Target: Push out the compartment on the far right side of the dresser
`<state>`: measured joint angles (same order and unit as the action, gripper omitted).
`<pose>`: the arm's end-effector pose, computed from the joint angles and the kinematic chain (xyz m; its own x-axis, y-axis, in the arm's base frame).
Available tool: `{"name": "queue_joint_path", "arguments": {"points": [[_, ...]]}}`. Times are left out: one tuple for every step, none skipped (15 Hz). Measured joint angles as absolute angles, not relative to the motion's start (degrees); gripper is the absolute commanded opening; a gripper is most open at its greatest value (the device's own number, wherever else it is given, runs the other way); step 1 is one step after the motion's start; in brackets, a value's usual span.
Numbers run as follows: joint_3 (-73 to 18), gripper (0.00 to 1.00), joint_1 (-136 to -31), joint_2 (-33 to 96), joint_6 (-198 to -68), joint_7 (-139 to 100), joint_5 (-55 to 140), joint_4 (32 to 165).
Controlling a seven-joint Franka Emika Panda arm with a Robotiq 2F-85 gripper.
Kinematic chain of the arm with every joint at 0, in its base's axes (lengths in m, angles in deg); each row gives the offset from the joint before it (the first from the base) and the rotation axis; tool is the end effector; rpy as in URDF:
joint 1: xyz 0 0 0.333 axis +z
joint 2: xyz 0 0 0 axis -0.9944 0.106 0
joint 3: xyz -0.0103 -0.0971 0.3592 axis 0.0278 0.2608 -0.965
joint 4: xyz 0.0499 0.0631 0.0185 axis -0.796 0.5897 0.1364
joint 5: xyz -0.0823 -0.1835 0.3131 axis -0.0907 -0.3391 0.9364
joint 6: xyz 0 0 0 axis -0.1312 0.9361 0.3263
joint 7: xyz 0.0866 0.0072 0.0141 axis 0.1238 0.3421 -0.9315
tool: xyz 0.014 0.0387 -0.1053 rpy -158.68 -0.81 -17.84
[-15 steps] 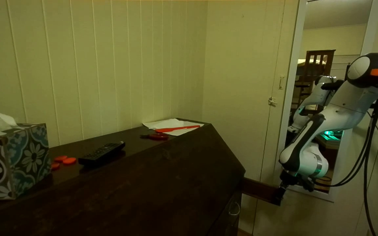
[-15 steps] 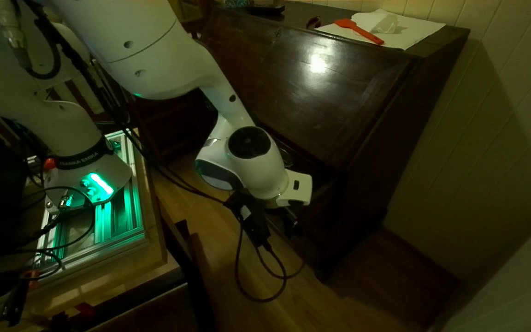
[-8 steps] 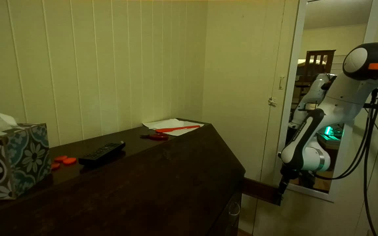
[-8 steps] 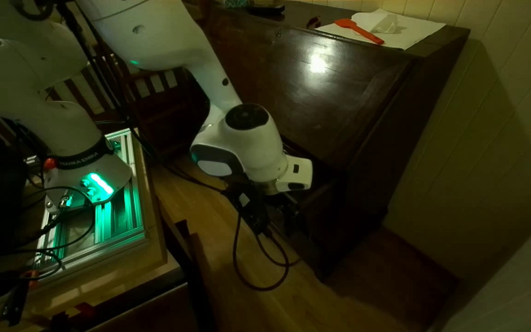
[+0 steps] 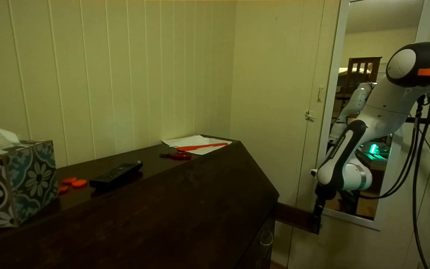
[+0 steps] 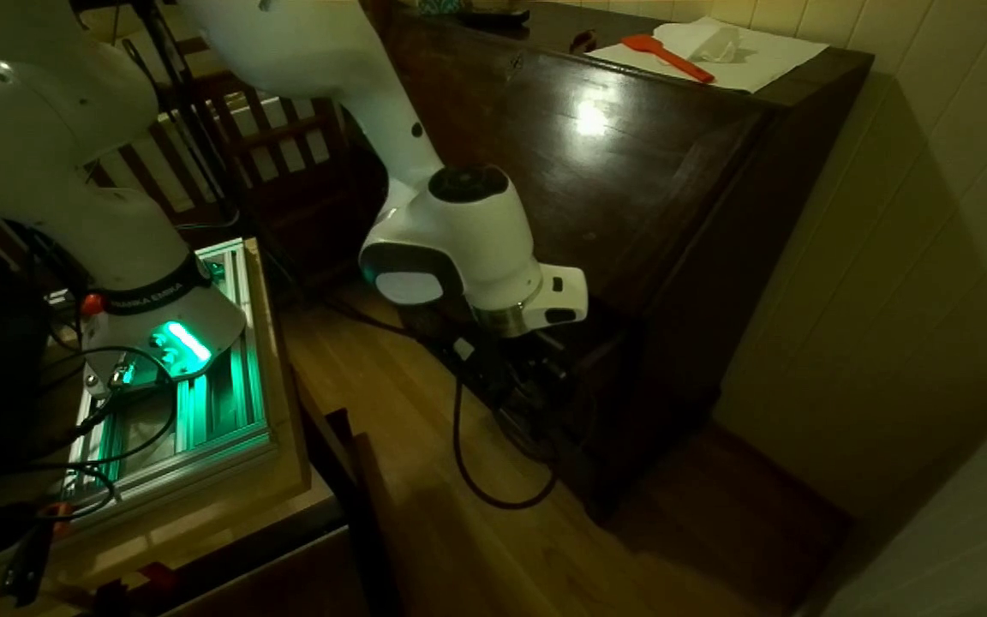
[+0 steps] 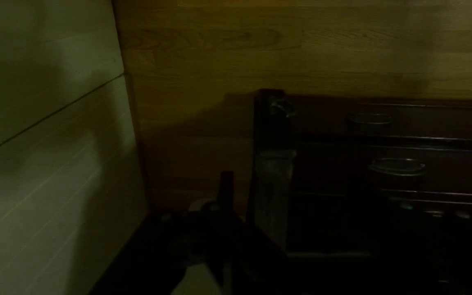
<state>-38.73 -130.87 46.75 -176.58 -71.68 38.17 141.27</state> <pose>0.4211 -0.3340 0.1825 0.9537 0.2479 0.1705 0.2273 -0.9649 0.1318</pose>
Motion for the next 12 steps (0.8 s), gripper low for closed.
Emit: {"name": "queue_joint_path", "arguments": {"points": [[-38.6,0.46,-130.6,46.6,-176.0,-71.7,37.9,141.2],[-38.6,0.45,-130.5,46.5,-175.3,-71.7,37.8,141.2],[-38.5,0.46,-130.5,46.4,-174.8,-71.7,37.7,141.0],[-38.4,0.51,-130.5,46.4,-174.4,-71.8,37.6,140.7],[-38.3,0.52,-130.5,46.3,-173.9,-71.9,37.6,140.5],[-38.3,0.60,-130.5,46.2,-173.5,-72.0,37.6,140.3],[-38.3,0.56,-130.5,46.1,-173.1,-72.2,37.6,140.2],[-38.3,0.56,-130.6,45.9,-172.8,-72.4,37.6,140.1],[-38.4,0.59,-130.8,45.8,-172.6,-72.6,37.6,139.9],[-38.5,0.62,-131.0,45.8,-172.6,-73.0,37.6,139.8],[-38.6,0.66,-131.2,45.8,-172.4,-73.4,37.6,139.6],[-38.9,0.63,-131.7,45.8,-172.2,-73.9,37.6,139.4]]}}
